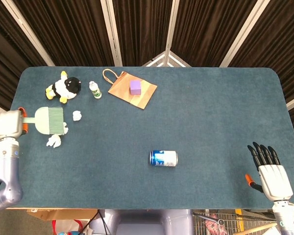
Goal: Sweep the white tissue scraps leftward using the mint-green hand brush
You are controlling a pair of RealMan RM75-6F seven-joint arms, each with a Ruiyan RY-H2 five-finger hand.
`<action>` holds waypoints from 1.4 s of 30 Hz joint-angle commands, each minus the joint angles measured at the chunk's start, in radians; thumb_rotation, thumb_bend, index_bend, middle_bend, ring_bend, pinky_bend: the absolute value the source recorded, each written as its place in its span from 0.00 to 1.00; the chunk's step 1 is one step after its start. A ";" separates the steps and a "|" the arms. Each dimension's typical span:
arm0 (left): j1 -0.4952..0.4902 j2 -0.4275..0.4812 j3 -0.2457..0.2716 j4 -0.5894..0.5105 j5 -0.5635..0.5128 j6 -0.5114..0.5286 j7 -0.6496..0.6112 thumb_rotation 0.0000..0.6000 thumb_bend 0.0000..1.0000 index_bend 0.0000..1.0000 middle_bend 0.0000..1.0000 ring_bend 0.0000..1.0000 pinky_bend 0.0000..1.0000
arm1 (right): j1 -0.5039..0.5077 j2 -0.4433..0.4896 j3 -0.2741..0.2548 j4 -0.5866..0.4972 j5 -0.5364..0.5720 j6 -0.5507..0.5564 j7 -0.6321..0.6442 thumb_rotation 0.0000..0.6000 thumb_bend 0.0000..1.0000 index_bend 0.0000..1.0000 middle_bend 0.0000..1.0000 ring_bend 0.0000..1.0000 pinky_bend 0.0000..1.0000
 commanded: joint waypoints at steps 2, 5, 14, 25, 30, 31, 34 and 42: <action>0.039 0.072 -0.034 -0.094 0.086 0.019 -0.110 1.00 0.69 0.79 1.00 1.00 1.00 | 0.001 -0.002 0.000 0.000 0.000 -0.002 -0.001 1.00 0.32 0.00 0.00 0.00 0.00; 0.047 0.087 -0.010 -0.188 0.170 0.036 -0.121 1.00 0.69 0.79 1.00 1.00 1.00 | 0.003 -0.003 0.001 0.002 0.001 -0.005 -0.002 1.00 0.32 0.00 0.00 0.00 0.00; 0.059 0.010 0.079 -0.352 0.258 0.053 -0.033 1.00 0.68 0.78 1.00 1.00 1.00 | 0.005 -0.003 0.005 0.002 0.007 -0.009 0.000 1.00 0.32 0.00 0.00 0.00 0.00; 0.075 -0.140 0.149 -0.362 0.290 0.062 0.027 1.00 0.12 0.40 0.98 0.98 1.00 | 0.002 0.000 0.006 0.001 0.014 -0.008 0.001 1.00 0.32 0.00 0.00 0.00 0.00; 0.097 -0.103 0.170 -0.375 0.320 0.078 0.021 1.00 0.00 0.14 0.76 0.78 0.88 | 0.001 0.003 0.006 0.001 0.018 -0.009 0.008 1.00 0.32 0.00 0.00 0.00 0.00; 0.110 -0.081 0.176 -0.379 0.338 0.090 0.003 1.00 0.00 0.10 0.68 0.71 0.81 | 0.000 0.004 0.006 0.000 0.018 -0.009 0.008 1.00 0.32 0.00 0.00 0.00 0.00; 0.167 -0.010 0.211 -0.373 0.449 0.162 -0.086 1.00 0.00 0.02 0.44 0.50 0.59 | -0.001 0.004 0.004 0.000 0.014 -0.006 0.002 1.00 0.32 0.00 0.00 0.00 0.00; 0.274 0.057 0.283 -0.277 0.664 0.294 -0.284 1.00 0.00 0.00 0.03 0.11 0.23 | 0.000 0.002 0.006 -0.001 0.016 -0.008 -0.010 1.00 0.32 0.00 0.00 0.00 0.00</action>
